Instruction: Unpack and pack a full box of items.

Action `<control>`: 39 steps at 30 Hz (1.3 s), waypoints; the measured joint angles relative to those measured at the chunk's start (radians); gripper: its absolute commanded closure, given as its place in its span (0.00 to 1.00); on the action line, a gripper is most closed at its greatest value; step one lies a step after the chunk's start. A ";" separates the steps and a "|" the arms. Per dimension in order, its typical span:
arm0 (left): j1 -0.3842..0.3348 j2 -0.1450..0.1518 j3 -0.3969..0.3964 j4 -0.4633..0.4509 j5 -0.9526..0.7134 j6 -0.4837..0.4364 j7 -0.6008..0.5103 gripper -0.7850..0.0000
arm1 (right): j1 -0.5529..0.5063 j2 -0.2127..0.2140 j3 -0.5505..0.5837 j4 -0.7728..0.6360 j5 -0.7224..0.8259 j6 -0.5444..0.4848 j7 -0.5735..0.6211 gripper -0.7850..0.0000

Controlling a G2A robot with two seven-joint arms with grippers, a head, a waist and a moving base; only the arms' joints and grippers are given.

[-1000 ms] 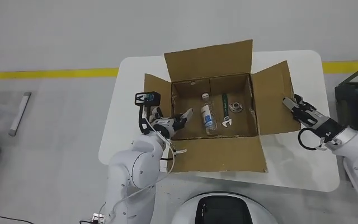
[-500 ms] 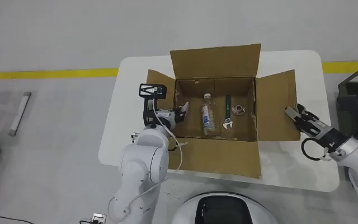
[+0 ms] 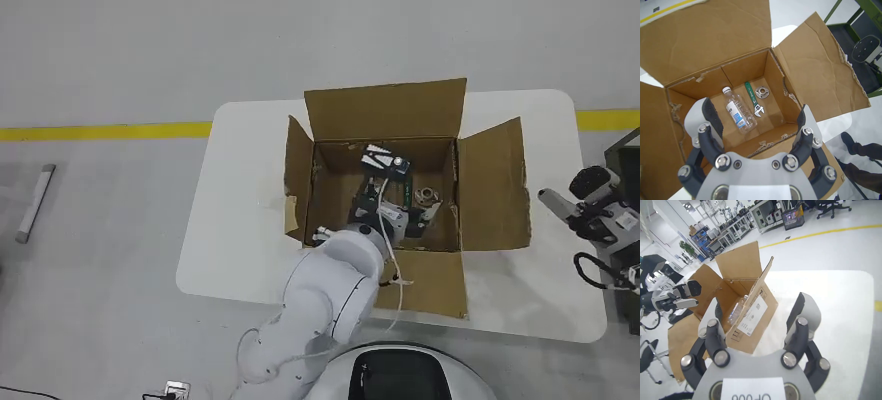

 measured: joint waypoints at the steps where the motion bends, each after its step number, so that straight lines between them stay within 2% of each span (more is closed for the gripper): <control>1: -0.008 -0.004 0.013 0.018 -0.003 0.008 -0.001 0.00 | -0.013 -0.002 0.006 -0.002 -0.025 -0.002 -0.023 1.00; 6: -0.054 -0.022 0.041 0.157 -0.008 0.054 -0.002 0.00 | -0.081 -0.014 0.037 -0.012 -0.174 0.023 -0.149 1.00; 9: -0.072 -0.029 0.042 0.220 -0.024 0.063 0.009 0.00 | -0.109 -0.019 0.040 -0.017 -0.235 0.034 -0.183 1.00; 22: -0.069 -0.029 0.042 0.222 -0.025 0.062 0.013 0.00 | -0.110 -0.021 0.036 -0.019 -0.244 0.037 -0.184 1.00; 25: -0.062 -0.033 0.039 0.253 -0.030 0.078 0.065 0.00 | -0.097 -0.022 0.029 -0.023 -0.256 0.056 -0.175 1.00; 30: -0.147 -0.056 0.052 0.367 -0.025 0.123 0.110 0.00 | -0.069 -0.026 0.020 -0.022 -0.273 0.101 -0.168 1.00; 36: -0.252 -0.088 0.054 0.540 -0.017 0.248 0.010 0.00 | -0.065 -0.031 0.010 -0.018 -0.290 0.119 -0.168 1.00; 39: -0.280 -0.104 0.059 0.602 -0.050 0.279 -0.023 0.00 | -0.069 -0.034 0.007 -0.015 -0.298 0.125 -0.166 1.00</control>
